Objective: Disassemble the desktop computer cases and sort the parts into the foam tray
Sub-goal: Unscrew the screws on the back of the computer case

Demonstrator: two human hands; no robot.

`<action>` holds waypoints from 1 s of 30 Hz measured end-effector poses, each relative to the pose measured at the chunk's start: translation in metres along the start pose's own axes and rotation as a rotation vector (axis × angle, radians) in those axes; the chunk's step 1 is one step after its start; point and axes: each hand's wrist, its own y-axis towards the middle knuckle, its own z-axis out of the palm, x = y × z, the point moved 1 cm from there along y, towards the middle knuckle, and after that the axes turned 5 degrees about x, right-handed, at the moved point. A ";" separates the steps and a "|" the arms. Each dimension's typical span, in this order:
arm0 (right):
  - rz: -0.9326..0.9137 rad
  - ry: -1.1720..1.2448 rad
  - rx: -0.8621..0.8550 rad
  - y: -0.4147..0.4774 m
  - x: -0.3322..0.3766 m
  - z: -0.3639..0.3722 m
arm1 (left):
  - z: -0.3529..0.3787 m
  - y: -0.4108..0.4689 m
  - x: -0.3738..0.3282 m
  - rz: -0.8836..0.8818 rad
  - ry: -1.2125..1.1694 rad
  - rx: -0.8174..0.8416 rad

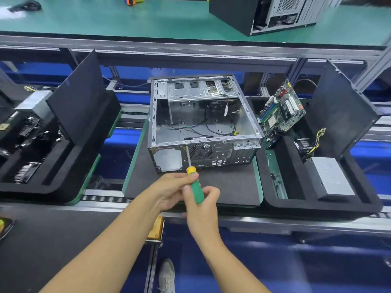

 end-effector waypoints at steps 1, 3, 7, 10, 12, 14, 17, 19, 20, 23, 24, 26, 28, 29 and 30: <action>0.131 0.146 0.040 0.000 0.000 0.000 | -0.003 -0.001 0.002 0.009 -0.055 0.052; 0.296 0.437 0.125 0.000 0.001 0.003 | -0.007 -0.002 0.008 0.019 -0.138 0.142; 0.156 0.387 0.000 0.002 0.003 0.005 | -0.007 -0.003 0.008 0.030 -0.116 0.224; 0.050 0.143 -0.079 0.004 0.005 0.002 | 0.000 -0.003 0.004 0.035 0.031 0.124; 0.010 0.108 -0.072 0.002 0.008 0.004 | 0.004 -0.004 0.001 0.050 0.084 0.052; 0.034 0.213 -0.038 0.000 0.011 0.004 | 0.001 -0.003 -0.001 0.065 0.070 0.027; 0.217 0.517 0.019 0.002 0.012 0.002 | -0.006 -0.005 0.000 0.087 -0.042 0.078; 0.269 0.578 0.013 0.005 0.009 0.003 | -0.008 -0.008 0.002 0.091 -0.136 0.133; 0.251 0.542 -0.007 0.005 0.009 0.003 | -0.007 -0.008 0.002 0.088 -0.153 0.154; 0.113 0.335 -0.038 0.003 0.008 0.008 | -0.002 -0.007 0.002 0.072 -0.057 0.117; 0.074 0.276 -0.032 0.002 0.009 0.009 | 0.000 -0.007 0.001 0.065 0.001 0.085; 0.026 0.221 -0.034 0.002 0.011 0.011 | 0.004 -0.008 -0.003 0.059 0.075 0.041; 0.036 0.273 -0.025 0.002 0.012 0.012 | 0.003 -0.007 -0.005 0.058 0.055 0.022; 0.075 0.354 -0.016 0.002 0.011 0.012 | 0.002 -0.006 -0.005 0.067 0.019 0.029; 0.144 0.462 -0.005 0.001 0.011 0.012 | 0.001 -0.005 -0.005 0.082 -0.028 0.039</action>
